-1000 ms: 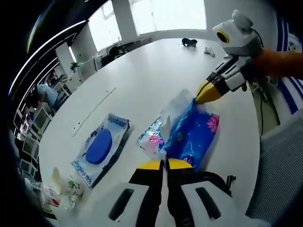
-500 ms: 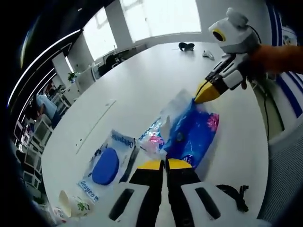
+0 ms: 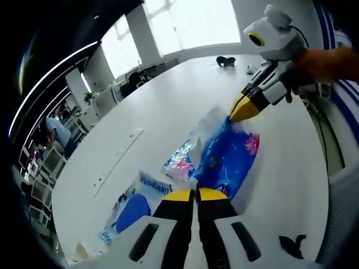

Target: Arrange the tabletop items into an orderly group along one side of the table until the central work area is clear of visible clutter.

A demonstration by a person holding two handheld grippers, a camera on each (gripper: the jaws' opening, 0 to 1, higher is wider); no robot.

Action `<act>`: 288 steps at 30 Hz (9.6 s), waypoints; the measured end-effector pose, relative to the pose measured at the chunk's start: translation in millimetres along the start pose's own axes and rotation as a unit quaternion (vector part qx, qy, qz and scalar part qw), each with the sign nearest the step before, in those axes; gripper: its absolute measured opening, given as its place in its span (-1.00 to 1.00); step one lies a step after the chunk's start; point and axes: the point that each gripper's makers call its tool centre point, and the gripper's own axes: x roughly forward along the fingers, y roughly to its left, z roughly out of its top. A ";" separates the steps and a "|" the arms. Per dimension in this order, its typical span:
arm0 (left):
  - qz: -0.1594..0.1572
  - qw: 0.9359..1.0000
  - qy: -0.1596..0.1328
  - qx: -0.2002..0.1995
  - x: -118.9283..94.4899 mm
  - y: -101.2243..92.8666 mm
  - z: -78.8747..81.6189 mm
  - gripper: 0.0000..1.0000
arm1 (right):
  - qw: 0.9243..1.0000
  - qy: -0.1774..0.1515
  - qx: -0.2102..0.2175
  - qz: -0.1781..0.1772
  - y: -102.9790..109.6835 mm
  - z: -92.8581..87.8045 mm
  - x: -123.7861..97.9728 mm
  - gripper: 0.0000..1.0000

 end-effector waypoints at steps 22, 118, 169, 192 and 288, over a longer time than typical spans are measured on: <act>0.028 0.998 -0.025 -0.046 46.1 23.0 17.4 -0.98 | 0.998 -0.017 -0.054 -0.029 -47.6 22.8 30.8 -1.00; 0.090 0.993 0.017 -0.073 68.1 67.4 19.5 -0.35 | 0.995 -0.014 -0.068 -0.076 -71.5 21.0 65.0 -0.41; 0.105 0.987 -0.018 -0.123 -70.3 36.4 3.8 0.80 | 0.991 -0.095 -0.063 -0.071 -0.4 54.2 -16.7 0.60; 0.085 0.984 -0.026 -0.155 -104.3 29.3 -28.3 0.98 | 0.990 -0.096 -0.071 -0.080 42.9 45.3 -32.0 0.63; -0.018 0.975 0.062 -0.214 -74.9 -59.1 -169.4 -0.52 | 0.968 0.158 -0.183 0.071 191.8 -133.6 50.3 -0.50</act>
